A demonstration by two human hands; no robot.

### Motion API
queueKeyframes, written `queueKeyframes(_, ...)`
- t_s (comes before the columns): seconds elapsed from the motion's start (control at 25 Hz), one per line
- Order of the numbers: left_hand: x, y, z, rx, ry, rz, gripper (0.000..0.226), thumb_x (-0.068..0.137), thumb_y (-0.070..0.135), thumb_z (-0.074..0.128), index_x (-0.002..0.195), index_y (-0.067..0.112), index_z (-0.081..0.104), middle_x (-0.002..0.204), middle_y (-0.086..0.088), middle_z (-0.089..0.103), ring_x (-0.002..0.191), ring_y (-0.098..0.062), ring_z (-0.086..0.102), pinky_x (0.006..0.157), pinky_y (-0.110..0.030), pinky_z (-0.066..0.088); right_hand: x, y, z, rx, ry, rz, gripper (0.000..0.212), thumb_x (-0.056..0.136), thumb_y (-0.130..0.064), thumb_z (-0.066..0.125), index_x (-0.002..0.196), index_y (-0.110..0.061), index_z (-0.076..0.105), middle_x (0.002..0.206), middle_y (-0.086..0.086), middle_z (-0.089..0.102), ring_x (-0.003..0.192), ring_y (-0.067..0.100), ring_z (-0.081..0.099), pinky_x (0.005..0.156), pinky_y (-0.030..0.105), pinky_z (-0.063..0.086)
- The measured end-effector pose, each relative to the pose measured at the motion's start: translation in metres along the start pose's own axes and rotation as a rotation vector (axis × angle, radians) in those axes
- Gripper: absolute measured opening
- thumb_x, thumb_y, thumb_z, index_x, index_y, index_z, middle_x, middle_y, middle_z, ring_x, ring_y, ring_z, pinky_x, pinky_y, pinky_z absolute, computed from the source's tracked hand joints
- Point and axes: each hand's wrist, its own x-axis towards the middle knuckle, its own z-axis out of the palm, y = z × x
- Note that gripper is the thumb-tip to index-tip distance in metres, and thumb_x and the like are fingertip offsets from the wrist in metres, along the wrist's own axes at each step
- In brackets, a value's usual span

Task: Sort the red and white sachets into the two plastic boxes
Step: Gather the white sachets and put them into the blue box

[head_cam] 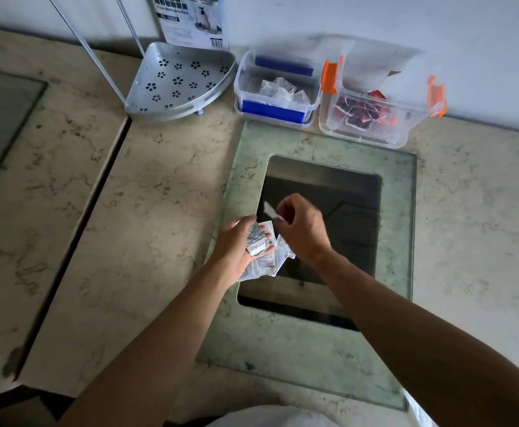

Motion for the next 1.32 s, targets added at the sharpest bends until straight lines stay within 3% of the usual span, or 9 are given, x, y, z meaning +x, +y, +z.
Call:
queueKeyframes(0.12,-0.002,-0.003,0.007,-0.015,0.002,0.039,0.014,0.098,0.009,0.056,0.086,0.004,0.061,0.068,-0.013,0.065,0.063,-0.023,0.068,0.064,-0.036,0.060,-0.020,-0.015,0.011,0.043,-0.317,-0.118,0.008,0.082,-0.019,0.075,0.089,-0.021,0.071,0.086,-0.006,0.070,0.072,0.000,0.062,0.070,0.009,0.047)
queueKeyframes(0.24,-0.009,0.000,0.003,0.000,0.056,0.031,0.017,0.095,0.001,0.050,0.102,0.008,0.063,0.077,-0.019,0.066,0.066,-0.031,0.065,0.063,-0.038,0.054,-0.021,-0.003,0.011,0.037,-0.158,0.013,0.013,0.087,-0.019,0.068,0.097,-0.015,0.075,0.097,-0.001,0.070,0.079,0.009,0.067,0.077,0.026,0.056)
queueKeyframes(0.32,-0.013,0.001,-0.006,-0.009,0.051,0.011,0.026,0.094,0.000,0.049,0.118,0.008,0.058,0.090,-0.027,0.069,0.076,-0.039,0.067,0.065,-0.046,0.055,-0.020,0.016,0.008,-0.168,-0.073,0.088,0.032,0.084,-0.017,0.068,0.117,-0.015,0.069,0.116,0.005,0.059,0.104,0.019,0.060,0.090,0.031,0.053)
queueKeyframes(0.44,-0.017,-0.001,-0.022,0.043,0.049,-0.007,0.030,0.093,0.007,0.054,0.123,0.004,0.057,0.109,-0.029,0.068,0.092,-0.044,0.068,0.067,-0.050,0.059,-0.026,0.034,0.004,-0.477,-0.210,0.137,0.059,0.081,-0.031,0.074,0.135,-0.019,0.053,0.132,0.006,0.042,0.122,0.028,0.041,0.103,0.038,0.043)
queueKeyframes(0.64,-0.032,-0.008,-0.034,0.060,0.042,-0.072,0.027,0.097,0.024,0.056,0.114,0.003,0.058,0.094,-0.022,0.068,0.077,-0.034,0.067,0.069,-0.050,0.060,-0.033,0.020,0.002,-0.169,-0.052,0.168,0.018,0.080,-0.011,0.068,0.095,-0.016,0.060,0.096,0.001,0.065,0.083,0.019,0.061,0.064,0.028,0.048)
queueKeyframes(0.8,-0.041,-0.014,-0.038,0.109,-0.029,-0.159,0.053,0.102,0.050,0.043,0.110,0.004,0.069,0.093,-0.020,0.073,0.082,-0.036,0.070,0.086,-0.060,0.057,-0.055,-0.015,0.014,-0.045,-0.124,-0.153,0.013,0.080,-0.009,0.075,0.090,-0.015,0.068,0.088,-0.004,0.066,0.075,0.011,0.061,0.067,0.019,0.046)
queueKeyframes(0.92,-0.050,-0.013,-0.042,0.112,-0.002,-0.088,0.027,0.100,0.025,0.054,0.110,0.003,0.067,0.097,-0.021,0.073,0.076,-0.032,0.074,0.067,-0.050,0.061,-0.068,-0.029,0.026,-0.065,-0.419,-0.232,0.008,0.084,-0.022,0.075,0.091,-0.020,0.075,0.094,-0.006,0.072,0.081,0.005,0.062,0.073,0.018,0.048)
queueKeyframes(1.12,-0.053,-0.006,-0.073,-0.033,0.054,-0.013,0.032,0.090,-0.004,0.055,0.122,0.001,0.055,0.100,-0.032,0.067,0.077,-0.042,0.068,0.071,-0.058,0.059,-0.054,-0.010,0.044,-0.164,-0.146,-0.008,0.029,0.085,-0.011,0.062,0.113,-0.013,0.069,0.112,0.008,0.063,0.102,0.025,0.060,0.083,0.035,0.053)
queueKeyframes(1.32,-0.055,-0.006,-0.093,-0.061,0.087,-0.029,0.035,0.084,-0.005,0.042,0.116,0.003,0.056,0.094,-0.030,0.066,0.078,-0.041,0.068,0.073,-0.056,0.058,-0.031,-0.011,0.041,-0.454,-0.310,0.056,0.063,0.087,-0.010,0.056,0.142,-0.035,0.040,0.133,0.005,0.033,0.118,0.028,0.042,0.087,0.045,0.055)
